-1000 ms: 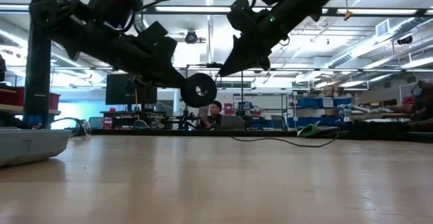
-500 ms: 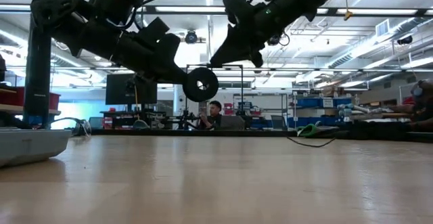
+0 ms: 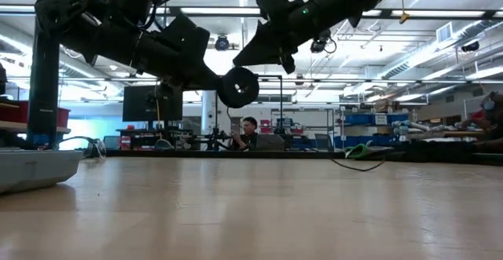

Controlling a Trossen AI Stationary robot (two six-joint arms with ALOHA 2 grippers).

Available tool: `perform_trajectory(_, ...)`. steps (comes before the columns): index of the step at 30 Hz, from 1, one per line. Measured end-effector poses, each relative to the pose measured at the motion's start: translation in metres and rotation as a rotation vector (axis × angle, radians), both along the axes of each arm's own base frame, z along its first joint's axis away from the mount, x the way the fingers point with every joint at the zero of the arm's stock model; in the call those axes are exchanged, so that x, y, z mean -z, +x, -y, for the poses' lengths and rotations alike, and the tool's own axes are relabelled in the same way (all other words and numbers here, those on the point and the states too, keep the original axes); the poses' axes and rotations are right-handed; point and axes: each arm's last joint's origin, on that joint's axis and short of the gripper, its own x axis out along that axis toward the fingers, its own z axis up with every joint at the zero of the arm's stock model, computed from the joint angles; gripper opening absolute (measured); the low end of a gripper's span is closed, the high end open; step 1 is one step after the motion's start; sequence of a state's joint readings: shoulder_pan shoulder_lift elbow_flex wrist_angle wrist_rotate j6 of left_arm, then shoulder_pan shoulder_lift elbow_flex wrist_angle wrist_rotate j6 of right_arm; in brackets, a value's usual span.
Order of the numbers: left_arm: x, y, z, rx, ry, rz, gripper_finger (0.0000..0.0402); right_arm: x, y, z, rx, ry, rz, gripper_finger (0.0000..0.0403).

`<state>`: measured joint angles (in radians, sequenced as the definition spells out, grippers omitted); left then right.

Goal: Coil cords
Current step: Coil the black wire on the spool

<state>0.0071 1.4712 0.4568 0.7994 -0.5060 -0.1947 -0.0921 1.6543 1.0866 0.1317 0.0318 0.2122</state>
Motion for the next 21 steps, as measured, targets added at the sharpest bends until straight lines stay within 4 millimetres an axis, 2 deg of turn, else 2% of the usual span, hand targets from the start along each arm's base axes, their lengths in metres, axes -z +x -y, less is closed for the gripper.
perform_trajectory(7, 0.001, 0.0, 0.0, -0.002, -0.02, 0.008, 0.0, 0.018, 0.015, -0.004, -0.035, -0.027, 0.031, 0.0012)
perform_trajectory(16, 0.002, -0.001, 0.0, -0.021, -0.038, 0.007, 0.0, 0.018, 0.017, -0.007, -0.055, -0.055, 0.046, 0.005)
perform_trajectory(21, 0.001, -0.001, -0.002, -0.08, -0.029, 0.027, 0.0, 0.022, 0.015, -0.012, -0.072, -0.055, -0.007, 0.0078)
